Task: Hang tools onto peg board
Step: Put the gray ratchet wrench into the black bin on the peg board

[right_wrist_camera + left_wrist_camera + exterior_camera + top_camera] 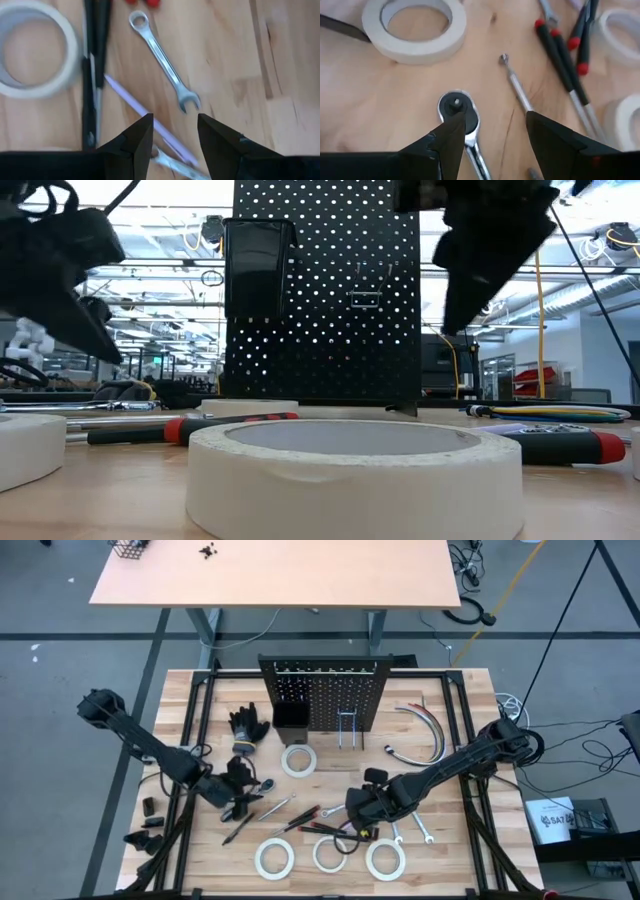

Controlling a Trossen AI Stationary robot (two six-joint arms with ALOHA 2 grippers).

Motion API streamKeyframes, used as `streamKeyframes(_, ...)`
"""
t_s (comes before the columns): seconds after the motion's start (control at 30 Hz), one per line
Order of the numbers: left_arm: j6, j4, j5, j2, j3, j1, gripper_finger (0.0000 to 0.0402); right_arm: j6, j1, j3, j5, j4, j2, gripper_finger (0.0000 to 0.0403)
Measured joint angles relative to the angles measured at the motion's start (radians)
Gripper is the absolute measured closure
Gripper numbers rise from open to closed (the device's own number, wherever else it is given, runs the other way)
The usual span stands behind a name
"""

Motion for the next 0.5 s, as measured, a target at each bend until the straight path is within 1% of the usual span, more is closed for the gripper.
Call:
streamKeyframes(0.13, 0.020, -0.057, 0.000, -0.059, 0.001, 0.046, 0.0190, -0.004, 0.005, 0.000, 0.004, -0.040, 0.000, 0.0254)
streamKeyframes(0.23, -0.029, -0.102, 0.009, -0.070, 0.001, 0.079, 0.0190, -0.008, 0.005, -0.014, 0.012, -0.034, 0.000, 0.0254)
streamKeyframes(0.37, -0.035, -0.104, 0.087, -0.068, 0.002, 0.098, 0.0190, 0.000, 0.012, -0.064, 0.024, 0.000, 0.000, 0.0254)
streamKeyframes(0.5, -0.048, -0.106, 0.162, -0.068, 0.002, 0.096, 0.0190, 0.005, 0.022, -0.095, 0.018, 0.118, 0.001, 0.0254)
